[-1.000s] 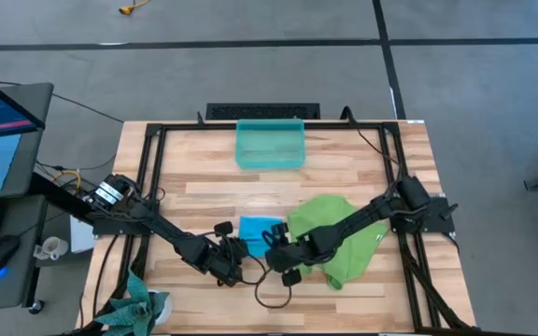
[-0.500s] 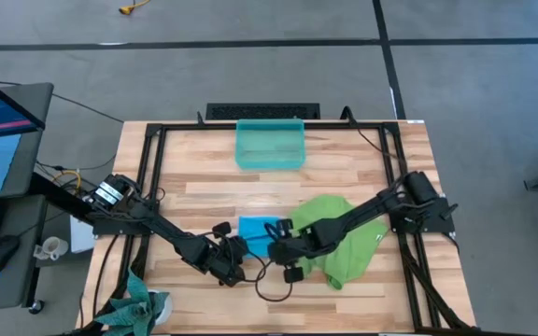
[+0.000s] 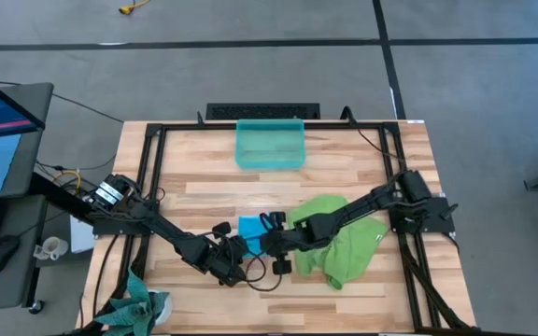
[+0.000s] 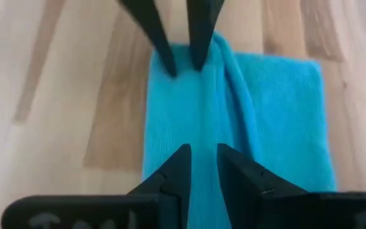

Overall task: Roll microfiber towels into tight, uniform cylinder then place into a basket
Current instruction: Roll the blue microfiber cloth

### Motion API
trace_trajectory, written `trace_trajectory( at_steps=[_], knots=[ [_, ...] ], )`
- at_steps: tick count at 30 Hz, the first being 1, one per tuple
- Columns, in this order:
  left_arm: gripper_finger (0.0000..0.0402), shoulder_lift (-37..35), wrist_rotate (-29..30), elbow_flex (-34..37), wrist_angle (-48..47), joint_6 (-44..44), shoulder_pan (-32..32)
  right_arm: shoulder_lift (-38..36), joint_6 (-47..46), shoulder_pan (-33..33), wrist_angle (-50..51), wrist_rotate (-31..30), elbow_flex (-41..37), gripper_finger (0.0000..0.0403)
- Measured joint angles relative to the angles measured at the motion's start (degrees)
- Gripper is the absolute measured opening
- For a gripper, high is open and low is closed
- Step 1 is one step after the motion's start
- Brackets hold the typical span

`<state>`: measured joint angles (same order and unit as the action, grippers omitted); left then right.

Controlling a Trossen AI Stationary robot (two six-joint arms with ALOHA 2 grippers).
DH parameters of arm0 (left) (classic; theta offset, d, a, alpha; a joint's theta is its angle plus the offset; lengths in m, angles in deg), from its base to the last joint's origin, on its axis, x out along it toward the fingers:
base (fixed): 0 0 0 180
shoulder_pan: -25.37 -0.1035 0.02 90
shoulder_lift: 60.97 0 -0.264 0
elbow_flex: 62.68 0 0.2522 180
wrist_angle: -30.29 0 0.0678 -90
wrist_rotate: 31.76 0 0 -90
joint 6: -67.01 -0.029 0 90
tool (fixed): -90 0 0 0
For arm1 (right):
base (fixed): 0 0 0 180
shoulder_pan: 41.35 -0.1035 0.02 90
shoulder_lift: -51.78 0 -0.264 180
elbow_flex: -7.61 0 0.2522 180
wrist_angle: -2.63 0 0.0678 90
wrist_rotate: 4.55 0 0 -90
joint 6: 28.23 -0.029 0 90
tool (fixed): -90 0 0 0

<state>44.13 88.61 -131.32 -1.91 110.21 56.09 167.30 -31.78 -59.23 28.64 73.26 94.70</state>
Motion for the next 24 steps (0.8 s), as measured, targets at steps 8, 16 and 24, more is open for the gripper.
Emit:
trace_trajectory(
  at_steps=[8, 16, 24],
  knots=[
    [0.0077, 0.0, -0.85, -0.02, -0.13, -0.04, -0.07, 3.76, -3.07, 0.92, 2.87, 1.88, -0.06, 0.0097],
    [0.0084, 0.0, -0.72, -0.02, -0.15, 1.16, -0.04, 4.23, -5.33, 1.07, 3.08, 3.11, 0.0, 0.0097],
    [0.0138, -0.01, -1.1, -0.02, -0.22, 0.44, -0.86, 4.16, -5.53, 1.04, 3.08, 3.39, -0.12, 0.0097]
  ],
)
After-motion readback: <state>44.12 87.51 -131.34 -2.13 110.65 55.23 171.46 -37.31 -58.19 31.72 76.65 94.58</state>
